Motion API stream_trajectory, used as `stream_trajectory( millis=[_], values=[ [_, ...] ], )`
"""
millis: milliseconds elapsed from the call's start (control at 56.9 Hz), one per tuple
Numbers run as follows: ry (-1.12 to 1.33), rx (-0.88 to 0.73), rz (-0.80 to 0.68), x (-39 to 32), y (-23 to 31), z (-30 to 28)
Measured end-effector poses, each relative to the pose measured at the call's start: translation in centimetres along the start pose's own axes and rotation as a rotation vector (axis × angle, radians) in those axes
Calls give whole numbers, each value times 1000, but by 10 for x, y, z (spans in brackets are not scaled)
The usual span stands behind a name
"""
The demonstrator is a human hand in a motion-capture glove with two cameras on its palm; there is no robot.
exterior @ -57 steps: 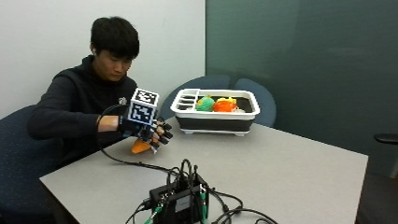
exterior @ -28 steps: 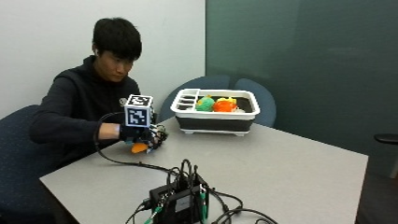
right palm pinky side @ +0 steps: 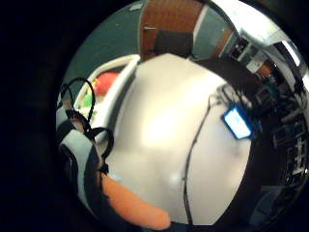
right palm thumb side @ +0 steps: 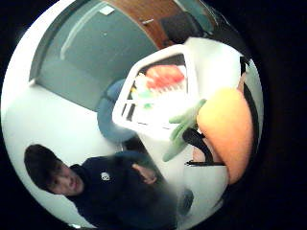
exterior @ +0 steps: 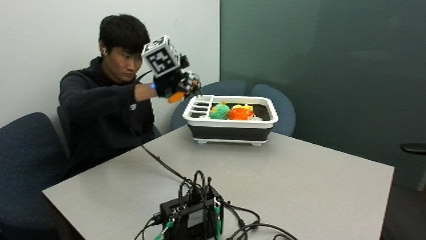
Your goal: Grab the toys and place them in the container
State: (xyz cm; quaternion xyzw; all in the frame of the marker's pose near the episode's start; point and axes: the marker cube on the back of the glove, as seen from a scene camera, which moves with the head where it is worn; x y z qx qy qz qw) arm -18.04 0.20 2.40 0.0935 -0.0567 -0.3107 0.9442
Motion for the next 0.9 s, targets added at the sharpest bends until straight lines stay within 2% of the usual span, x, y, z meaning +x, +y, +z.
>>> stream_trajectory(
  millis=[105,158,228,299,386,439,474,545,615,755,808,896],
  values=[
    [-35,-2,-28,-40,-59,-15],
    [20,-73,-15,-63,-87,-3],
    [198,-188,-81,-85,-110,29],
    [355,-314,-96,-88,-120,59],
    [316,-541,-107,-94,-115,91],
    [330,-659,-44,-88,-110,102],
    [352,-675,20,-86,-110,106],
    [257,-629,-37,-90,-107,102],
    [142,-513,-26,-80,-103,79],
    [-100,-221,65,-14,-78,-15],
    [-128,-113,73,16,-59,-43],
    [-109,-5,8,31,-24,-57]
  ],
)
